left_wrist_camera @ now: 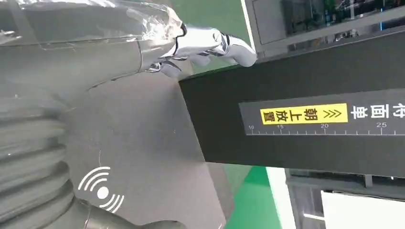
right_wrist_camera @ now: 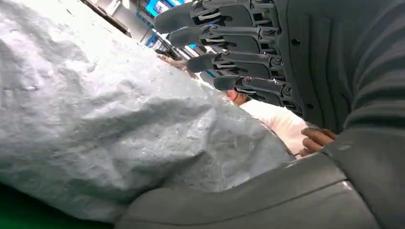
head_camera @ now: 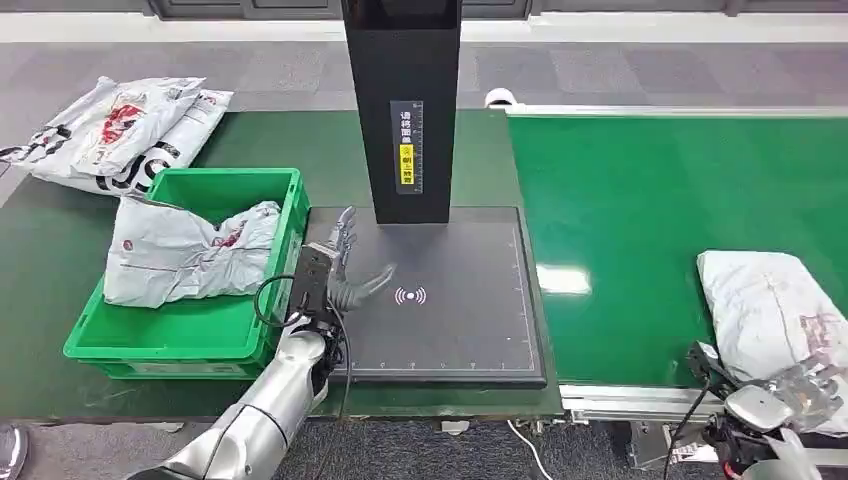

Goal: Moved the parcel from conveyor to table for the left to box.

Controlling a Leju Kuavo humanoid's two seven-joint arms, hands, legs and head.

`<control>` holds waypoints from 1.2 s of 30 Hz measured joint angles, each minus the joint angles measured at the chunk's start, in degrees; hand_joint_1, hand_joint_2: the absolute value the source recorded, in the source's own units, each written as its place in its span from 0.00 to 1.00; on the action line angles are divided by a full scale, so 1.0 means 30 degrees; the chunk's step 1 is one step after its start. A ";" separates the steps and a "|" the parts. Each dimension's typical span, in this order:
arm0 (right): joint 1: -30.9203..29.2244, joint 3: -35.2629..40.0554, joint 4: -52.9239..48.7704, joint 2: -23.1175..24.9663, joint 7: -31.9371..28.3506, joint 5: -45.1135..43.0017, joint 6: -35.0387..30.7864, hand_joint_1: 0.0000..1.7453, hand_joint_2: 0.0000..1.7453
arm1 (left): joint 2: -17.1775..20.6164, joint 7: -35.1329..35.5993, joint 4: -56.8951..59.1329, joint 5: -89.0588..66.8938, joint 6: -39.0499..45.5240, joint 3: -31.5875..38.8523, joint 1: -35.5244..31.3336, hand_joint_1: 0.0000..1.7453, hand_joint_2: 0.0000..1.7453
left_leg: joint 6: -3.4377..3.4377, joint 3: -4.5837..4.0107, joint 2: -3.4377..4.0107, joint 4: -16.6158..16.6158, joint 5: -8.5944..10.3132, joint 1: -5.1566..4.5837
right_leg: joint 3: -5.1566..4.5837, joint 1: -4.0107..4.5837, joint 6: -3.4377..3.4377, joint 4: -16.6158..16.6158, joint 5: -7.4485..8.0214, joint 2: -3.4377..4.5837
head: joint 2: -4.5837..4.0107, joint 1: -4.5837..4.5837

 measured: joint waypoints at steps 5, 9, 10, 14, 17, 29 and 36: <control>-0.0005 0.0102 0.0015 -0.0015 0.0000 0.0000 0.0051 1.00 1.00 | 0.0022 -0.0001 0.0000 0.0065 -0.0007 0.0000 0.0000 0.00 1.00 | 0.0000 -0.0001 0.0001 -0.0001 0.0000 0.0000 | -0.0001 0.0000 0.0001 0.0000 -0.0001 0.0001 | 0.0000 -0.0007; -0.0088 0.0102 0.0073 0.0190 0.0000 -0.0015 0.0686 1.00 1.00 | 0.0058 0.0000 0.0007 0.0066 -0.0022 0.0000 0.0000 0.00 1.00 | 0.0000 -0.0004 -0.0001 -0.0002 0.0000 0.0003 | 0.0002 0.0003 0.0001 0.0002 -0.0001 -0.0002 | 0.0000 0.0000; -0.0122 0.0102 0.0080 0.0342 0.0000 -0.0015 0.0924 1.00 1.00 | 0.0073 0.0000 0.0022 0.0065 -0.0022 0.0000 -0.0001 0.00 1.00 | -0.0001 -0.0001 0.0005 -0.0002 0.0000 0.0004 | 0.0002 0.0004 0.0001 0.0002 -0.0001 0.0003 | 0.0000 0.0000; -0.0187 0.0102 0.0080 0.0787 -0.0036 -0.0014 0.1457 1.00 1.00 | 0.0109 -0.0007 0.0044 0.0065 -0.0022 0.0000 -0.0001 0.00 1.00 | -0.0001 0.0001 0.0006 -0.0002 0.0001 0.0004 | 0.0002 0.0004 0.0001 0.0003 -0.0001 0.0004 | 0.0000 0.0000; -0.0254 0.0101 0.0080 0.1012 -0.0167 -0.0007 0.1465 1.00 1.00 | 0.0146 0.0000 0.0044 0.0058 0.0007 0.0000 -0.0001 0.00 1.00 | -0.0002 0.0005 0.0027 -0.0002 0.0001 0.0004 | 0.0001 0.0005 0.0001 0.0004 0.0000 0.0024 | -0.0007 0.0000; -0.0612 -0.0015 0.0153 0.1640 -0.3282 -0.0270 -0.3918 1.00 1.00 | 0.0343 -0.0007 0.0029 0.0044 0.0474 0.0000 0.0013 0.00 1.00 | -0.0004 -0.0015 0.0032 -0.0006 0.0002 0.0002 | -0.0018 -0.0001 0.0000 0.0032 0.0008 0.0031 | 0.0000 0.0000; -0.0763 -0.2815 -0.5738 0.4344 -1.4746 -0.3762 -0.7738 1.00 1.00 | 0.0459 0.0000 0.0015 -0.0408 0.1939 0.0000 0.0048 0.00 1.00 | -0.0035 -0.0022 0.0021 -0.0009 0.0024 0.0010 | -0.0049 0.0018 -0.0005 0.0046 0.0011 0.0032 | 0.0000 0.0000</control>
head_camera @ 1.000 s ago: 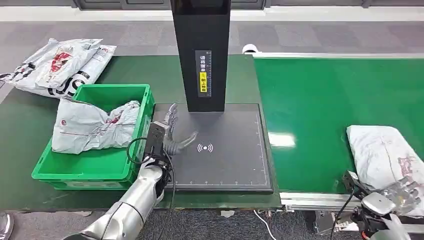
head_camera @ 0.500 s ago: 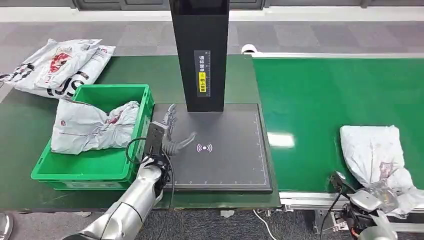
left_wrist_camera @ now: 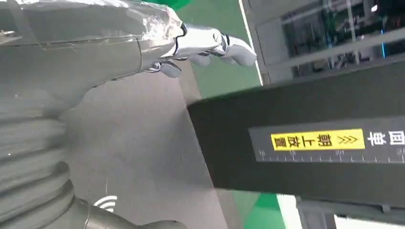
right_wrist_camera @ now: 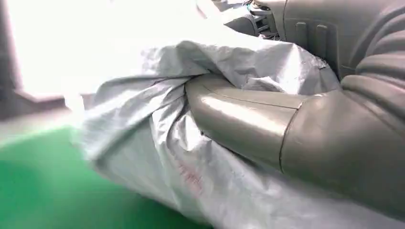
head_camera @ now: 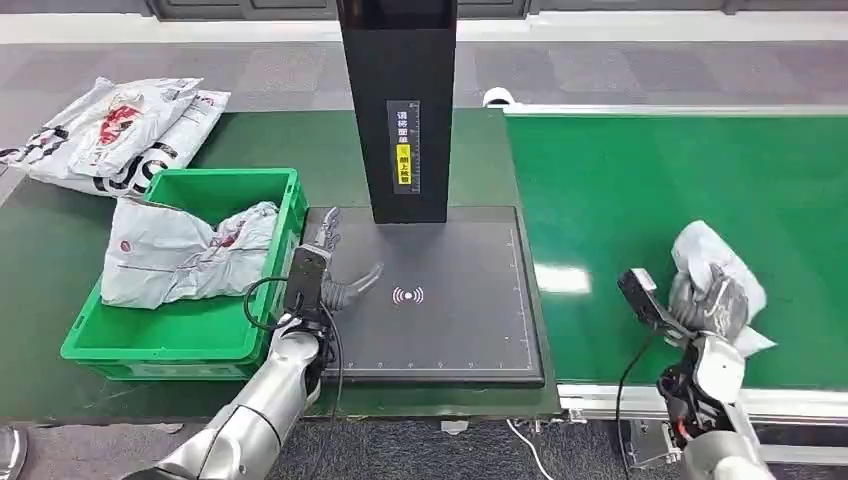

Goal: Moved the parcel from conveyor to table for the left to box.

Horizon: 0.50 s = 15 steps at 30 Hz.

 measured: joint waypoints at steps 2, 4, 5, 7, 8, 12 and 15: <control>-0.0002 -0.1056 -0.1916 0.1319 -0.3277 -0.1092 -0.0022 1.00 1.00 | -0.0007 -0.0007 0.0212 -0.0175 0.0547 0.0000 -0.0173 0.00 1.00 | -0.0014 -0.0015 -0.0012 -0.0003 0.0010 0.0015 | -0.0014 0.0014 -0.0003 0.0006 -0.0002 -0.0013 | 0.0000 -0.0007; -0.0003 -0.1738 -0.3439 0.2559 -0.5037 -0.1343 -0.0029 1.00 1.00 | -0.0007 0.0000 0.0466 -0.0305 0.0946 0.0007 -0.0405 0.00 1.00 | -0.0016 -0.0017 -0.0005 -0.0013 0.0010 0.0023 | -0.0023 0.0017 -0.0004 0.0009 -0.0002 -0.0006 | -0.0007 -0.0007; 0.0007 -0.1856 -0.3957 0.3098 -0.5845 -0.1613 -0.0022 1.00 1.00 | -0.0007 0.0000 0.0539 -0.0379 0.1115 0.0015 -0.0493 0.00 1.00 | -0.0016 -0.0023 -0.0005 -0.0017 0.0010 0.0035 | -0.0024 0.0018 -0.0009 0.0013 -0.0006 -0.0006 | 0.0000 -0.0007; 0.0049 -0.1834 -0.4868 0.4271 -0.7289 -0.1870 -0.0022 1.00 1.00 | 0.0000 0.0000 0.0583 -0.0488 0.1354 0.0102 -0.0572 0.00 1.00 | -0.0017 -0.0020 0.0016 -0.0017 0.0009 0.0035 | -0.0036 0.0017 -0.0014 0.0013 -0.0009 0.0016 | -0.0007 -0.0007; 0.0082 -0.1760 -0.5214 0.4728 -0.7739 -0.1840 -0.0022 1.00 1.00 | 0.0015 0.0000 0.0583 -0.0502 0.1398 0.0139 -0.0603 0.00 1.00 | -0.0017 -0.0031 0.0019 -0.0018 0.0009 0.0035 | -0.0038 0.0017 -0.0014 0.0015 -0.0009 0.0017 | -0.0007 -0.0007; 0.0482 0.0296 -0.5883 0.6695 -0.6768 -0.1221 -0.0014 1.00 1.00 | 0.0095 0.0000 0.0568 -0.0794 0.1464 0.0291 -0.0612 0.00 1.00 | -0.0018 -0.0028 0.0019 -0.0020 0.0010 0.0039 | -0.0055 0.0019 -0.0020 0.0016 -0.0013 0.0018 | 0.0000 -0.0007; 0.0781 0.1734 -0.6138 0.7573 -0.6412 -0.1156 -0.0014 1.00 1.00 | 0.0160 0.0000 0.0568 -0.0808 0.1464 0.0305 -0.0610 0.00 1.00 | -0.0018 -0.0037 0.0000 -0.0019 0.0010 0.0039 | -0.0058 0.0019 -0.0020 0.0015 -0.0014 0.0003 | -0.0007 -0.0007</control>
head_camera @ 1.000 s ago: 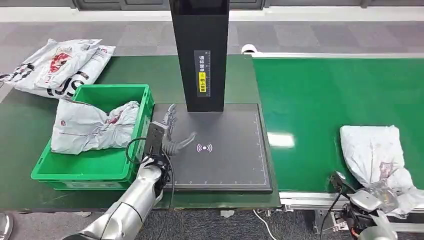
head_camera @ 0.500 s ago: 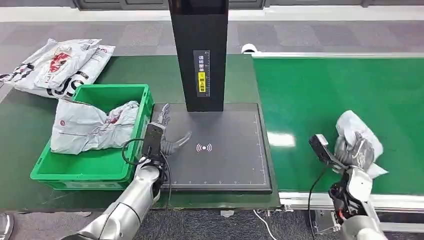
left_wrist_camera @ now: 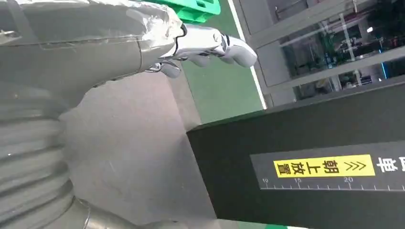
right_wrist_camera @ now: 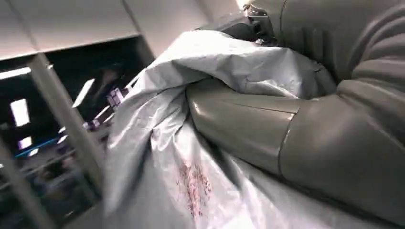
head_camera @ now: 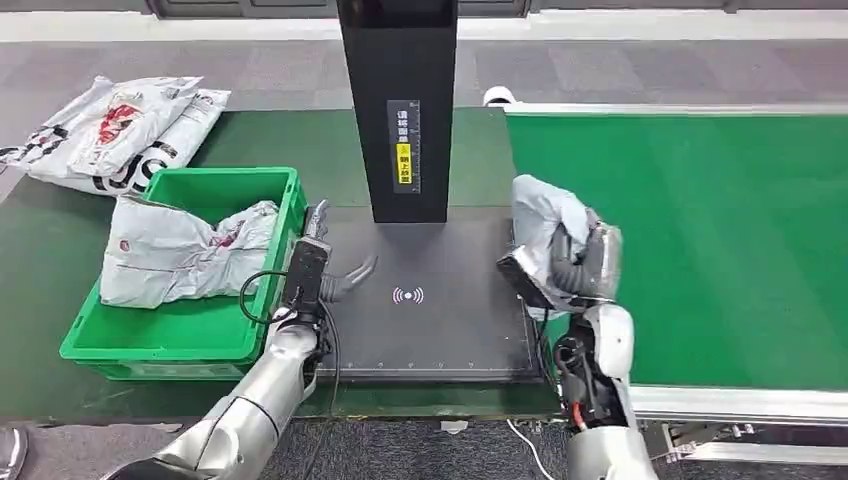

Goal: Moved the parcel from conveyor to table for the left to box.

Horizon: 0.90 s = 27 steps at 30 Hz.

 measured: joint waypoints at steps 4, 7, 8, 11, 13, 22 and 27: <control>0.0045 0.0731 -0.0131 0.0475 0.0146 0.0037 0.0000 1.00 1.00 | 0.0102 0.0000 0.0000 -0.0015 0.0000 0.0008 0.0000 0.00 1.00 | 0.0000 -0.0011 0.0010 0.0001 0.0000 -0.0003 | 0.0003 -0.0004 0.0001 -0.0002 0.0001 0.0007 | 0.0007 0.0000; 0.0101 0.2066 0.0161 0.0584 0.1116 -0.0022 0.0029 1.00 1.00 | 0.0131 0.0000 0.0000 -0.0233 0.0007 0.0176 -0.0003 0.00 1.00 | 0.0001 -0.0020 0.0013 0.0001 -0.0002 -0.0006 | 0.0001 -0.0006 0.0001 -0.0003 0.0003 0.0018 | 0.0001 0.0007; 0.0057 0.2789 0.0526 0.0679 0.1605 -0.0168 0.0117 1.00 1.00 | 0.0131 0.0000 0.0000 -0.0328 0.0007 0.0285 -0.0003 0.00 1.00 | 0.0000 -0.0016 0.0024 0.0001 -0.0002 -0.0004 | -0.0002 -0.0003 -0.0001 -0.0003 0.0004 0.0023 | 0.0007 0.0000; -0.0162 0.5996 0.2509 0.1000 0.2740 -0.2211 0.1839 1.00 1.00 | 0.0124 0.0000 -0.0073 -0.0364 -0.0015 0.0329 -0.0024 0.00 1.00 | -0.0007 -0.0010 0.0057 -0.0001 -0.0003 -0.0001 | -0.0021 0.0014 -0.0012 -0.0002 0.0008 0.0040 | 0.0007 0.0000; -0.0237 0.8567 0.3776 0.1160 0.3338 -0.4543 0.3149 1.00 1.00 | 0.0116 0.0000 -0.0190 -0.0357 -0.0029 0.0365 -0.0023 0.00 1.00 | -0.0019 -0.0013 0.0050 -0.0003 0.0003 0.0004 | -0.0022 0.0048 -0.0021 -0.0001 0.0004 0.0036 | 0.0007 0.0000; -0.1285 1.5672 0.8143 0.1218 0.4845 -0.8064 0.6506 0.00 1.00 | 0.0124 0.0000 -0.1747 0.0661 -0.0487 0.0489 0.0128 0.00 1.00 | -0.0035 -0.0014 0.0037 -0.0001 0.0006 0.0059 | -0.0011 0.0064 -0.0042 -0.0008 -0.0009 0.0025 | 0.0000 0.0000; -0.1728 1.6417 0.9078 0.1211 0.4765 -0.8298 0.6310 0.00 1.00 | 0.0124 0.0000 -0.2572 0.0962 -0.0597 0.0489 0.0245 0.00 1.00 | -0.0034 0.0004 0.0039 0.0006 0.0007 0.0048 | 0.0006 0.0052 -0.0038 -0.0013 0.0003 0.0025 | 0.0007 0.0000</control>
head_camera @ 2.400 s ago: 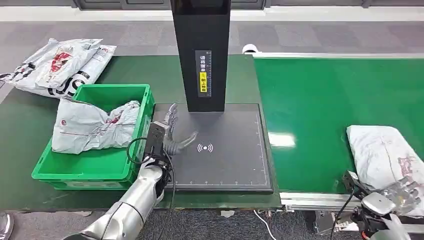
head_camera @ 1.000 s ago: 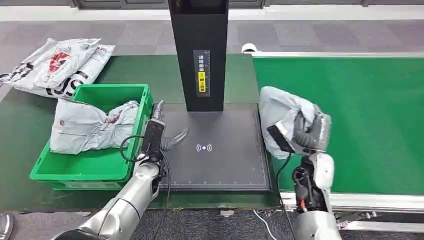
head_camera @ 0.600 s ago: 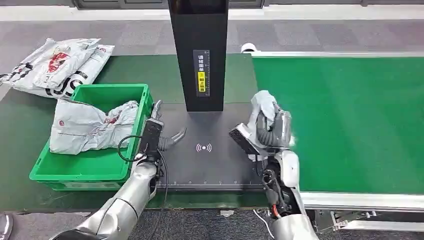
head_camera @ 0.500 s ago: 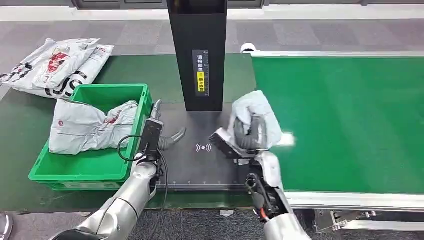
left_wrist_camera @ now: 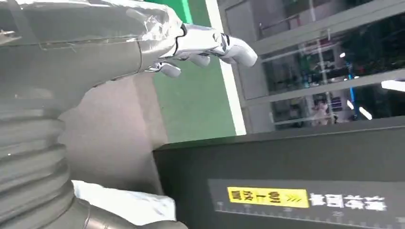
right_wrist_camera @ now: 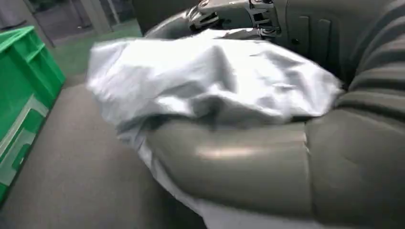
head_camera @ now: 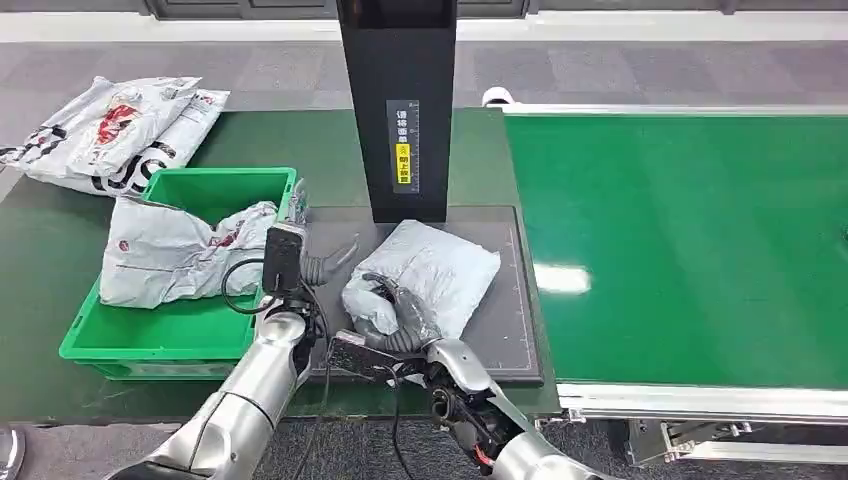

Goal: Moved the parcel from conveyor to table for the left to box.

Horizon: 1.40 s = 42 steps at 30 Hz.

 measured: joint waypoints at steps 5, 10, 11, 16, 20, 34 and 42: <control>-0.0193 0.0364 0.0385 -0.0007 -0.0072 -0.0079 -0.0146 0.00 1.00 | 0.0000 0.0000 -0.0371 0.0101 -0.0036 0.0000 0.0075 0.00 1.00 | -0.0005 0.0019 0.0001 0.0000 0.0003 0.0001 | 0.0013 0.0004 -0.0010 0.0001 0.0008 0.0001 | 0.0001 0.0000; -0.0123 0.0145 0.0466 -0.0263 -0.1614 -0.1382 -0.2320 0.00 1.00 | 0.0051 0.0000 -0.1881 0.1246 -0.0408 0.0000 0.0828 0.00 1.00 | -0.0006 0.0017 0.0002 -0.0001 0.0004 0.0002 | 0.0008 0.0006 -0.0012 0.0002 0.0009 0.0002 | -0.0007 0.0000; -0.0054 -0.0030 0.0466 -0.0335 -0.2050 -0.1706 -0.2932 0.00 1.00 | 0.0080 0.0000 -0.2238 0.1421 -0.0415 0.0000 0.1020 0.00 1.00 | -0.0006 0.0016 -0.0001 0.0000 0.0004 0.0002 | 0.0009 0.0005 -0.0012 0.0002 0.0009 0.0001 | -0.0007 0.0000; 0.0521 -0.2124 -0.0718 -0.0816 -0.7242 -0.5917 -0.5443 0.00 1.00 | 0.0313 0.0000 -0.3460 0.1328 -0.1631 -0.0015 0.1645 0.00 1.00 | -0.0004 0.0004 -0.0005 0.0004 0.0003 -0.0004 | -0.0002 -0.0003 -0.0011 -0.0001 0.0009 -0.0001 | -0.0007 0.0000; 0.1228 -0.4243 -0.2859 -0.1114 -0.9909 -0.8730 -0.5494 0.00 0.00 | 0.0357 0.0000 -0.2501 0.0022 -0.1770 -0.0465 0.1433 0.00 1.00 | -0.0003 0.0006 -0.0004 0.0010 0.0003 -0.0022 | -0.0004 -0.0023 -0.0007 -0.0005 0.0011 -0.0001 | -0.0007 0.0000; 0.2813 -0.7184 -0.8861 -0.2179 -1.0193 -1.3239 -0.5013 0.00 0.00 | 0.0226 0.2108 0.3178 -0.4601 -0.3243 -0.2843 -0.0478 0.00 1.00 | -0.0002 0.0007 0.0023 0.0011 0.0002 -0.0029 | -0.0014 -0.0033 0.0000 -0.0002 0.0019 0.0021 | 0.0001 0.0000; 0.2847 -0.7570 -0.9596 -0.2681 -1.0193 -1.3434 -0.4569 0.00 0.00 | 0.0284 0.6909 0.4809 -1.0261 -0.3498 -0.6880 -0.0900 1.00 1.00 | 0.0006 0.0035 -0.0021 0.0008 -0.0003 -0.0032 | 0.0040 -0.0034 0.0010 -0.0004 0.0009 -0.0014 | 0.0000 0.0000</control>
